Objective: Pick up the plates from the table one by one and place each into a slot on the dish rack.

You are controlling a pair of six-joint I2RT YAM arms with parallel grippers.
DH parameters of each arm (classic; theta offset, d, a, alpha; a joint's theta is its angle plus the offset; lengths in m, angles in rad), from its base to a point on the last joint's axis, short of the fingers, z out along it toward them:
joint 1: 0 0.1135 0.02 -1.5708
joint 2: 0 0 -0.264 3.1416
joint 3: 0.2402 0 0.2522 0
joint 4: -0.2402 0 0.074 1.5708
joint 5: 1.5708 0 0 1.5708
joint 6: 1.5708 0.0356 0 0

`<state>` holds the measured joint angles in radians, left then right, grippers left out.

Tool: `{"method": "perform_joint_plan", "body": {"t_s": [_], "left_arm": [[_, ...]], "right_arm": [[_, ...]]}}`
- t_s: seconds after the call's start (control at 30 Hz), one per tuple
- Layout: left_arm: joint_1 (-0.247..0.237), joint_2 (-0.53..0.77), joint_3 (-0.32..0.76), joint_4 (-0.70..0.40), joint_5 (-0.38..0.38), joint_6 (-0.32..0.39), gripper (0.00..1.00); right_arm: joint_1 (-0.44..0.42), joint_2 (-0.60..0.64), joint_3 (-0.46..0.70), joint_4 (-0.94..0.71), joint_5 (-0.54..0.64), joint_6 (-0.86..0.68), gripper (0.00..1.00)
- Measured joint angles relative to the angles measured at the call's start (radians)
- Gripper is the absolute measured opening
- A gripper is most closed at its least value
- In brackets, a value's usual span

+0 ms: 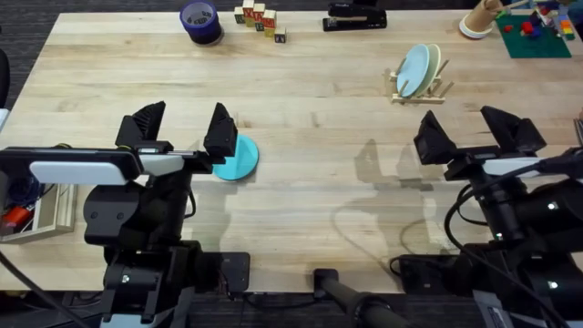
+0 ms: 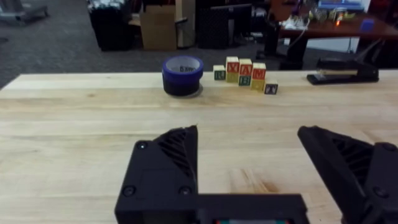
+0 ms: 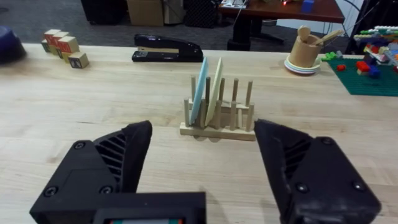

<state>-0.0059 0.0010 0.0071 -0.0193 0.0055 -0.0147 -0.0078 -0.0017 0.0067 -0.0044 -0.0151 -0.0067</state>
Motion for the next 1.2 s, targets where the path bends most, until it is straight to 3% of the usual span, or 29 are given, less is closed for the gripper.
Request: {"method": "perform_joint_plan", "body": {"t_s": [0.5,0.7,0.77,0.97,1.2], "left_arm": [[0.0,0.0,0.0,0.001,-0.003,0.0,0.995],[0.0,0.0,0.001,0.082,-0.002,0.0,0.993],[0.0,0.0,0.007,0.057,-0.003,0.0,0.993],[0.0,0.047,0.134,-0.118,-0.024,0.0,0.993],[0.0,0.24,0.353,-0.188,-0.029,0.0,0.993]], "right_arm": [[-0.002,0.0,0.002,-0.011,0.001,0.0,0.993],[-0.002,0.001,0.003,-0.016,-0.004,0.0,0.993],[-0.002,0.003,0.019,-0.053,-0.005,-0.001,0.993],[-0.003,0.079,0.173,-0.297,-0.027,-0.001,0.992],[-0.004,0.325,0.496,-0.477,-0.034,0.0,0.993]]}}
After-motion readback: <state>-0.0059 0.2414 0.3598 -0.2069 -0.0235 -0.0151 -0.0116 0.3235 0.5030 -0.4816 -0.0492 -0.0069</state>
